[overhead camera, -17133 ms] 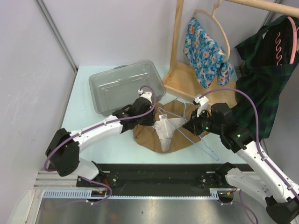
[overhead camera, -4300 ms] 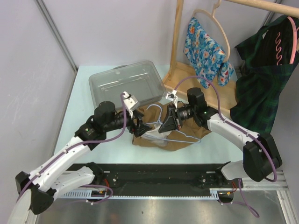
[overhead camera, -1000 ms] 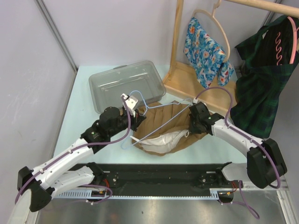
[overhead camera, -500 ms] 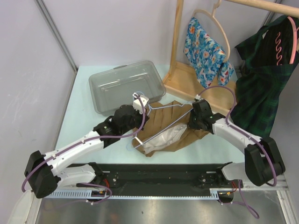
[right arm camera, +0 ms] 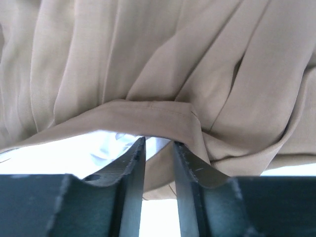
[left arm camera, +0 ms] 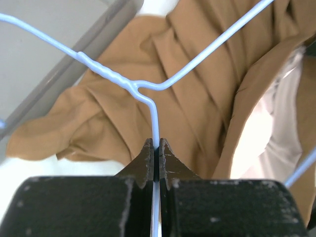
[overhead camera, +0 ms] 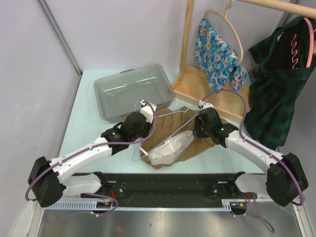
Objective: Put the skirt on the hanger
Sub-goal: Place skirt on hanger
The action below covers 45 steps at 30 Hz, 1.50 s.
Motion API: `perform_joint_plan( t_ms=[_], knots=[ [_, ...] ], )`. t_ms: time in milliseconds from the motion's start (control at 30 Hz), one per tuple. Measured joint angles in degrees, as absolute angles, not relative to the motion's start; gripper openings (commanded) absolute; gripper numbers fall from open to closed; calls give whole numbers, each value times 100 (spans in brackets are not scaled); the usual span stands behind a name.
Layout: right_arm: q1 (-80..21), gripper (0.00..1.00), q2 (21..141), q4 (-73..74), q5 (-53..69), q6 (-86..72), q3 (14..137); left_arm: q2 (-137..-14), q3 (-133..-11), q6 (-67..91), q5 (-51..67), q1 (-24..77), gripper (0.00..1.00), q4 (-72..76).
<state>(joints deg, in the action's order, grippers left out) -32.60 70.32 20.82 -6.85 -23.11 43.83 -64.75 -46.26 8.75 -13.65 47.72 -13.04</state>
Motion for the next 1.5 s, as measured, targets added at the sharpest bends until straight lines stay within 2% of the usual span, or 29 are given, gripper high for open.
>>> perform_joint_plan(
  t_ms=[233,533,833,1133,1500],
  knots=[
    [-3518,38,7017,1887,-978,-1804,4401,-6639,-4644,886,-1511,4766,0,-1621],
    [-4176,32,7065,1890,-1125,-932,4471,-7000,-5328,917,-1374,4882,0,-1605],
    [-3946,32,6921,1940,-1122,-923,4469,-7181,-5446,1068,-1420,4925,0,-1667],
    [-2626,33,6805,2040,-349,-1308,4362,-6831,-5242,1271,-1708,4897,0,-1553],
    [-2493,34,6235,1973,397,-1603,4136,-7078,-5461,1791,-2589,4895,0,-2082]
  ],
)
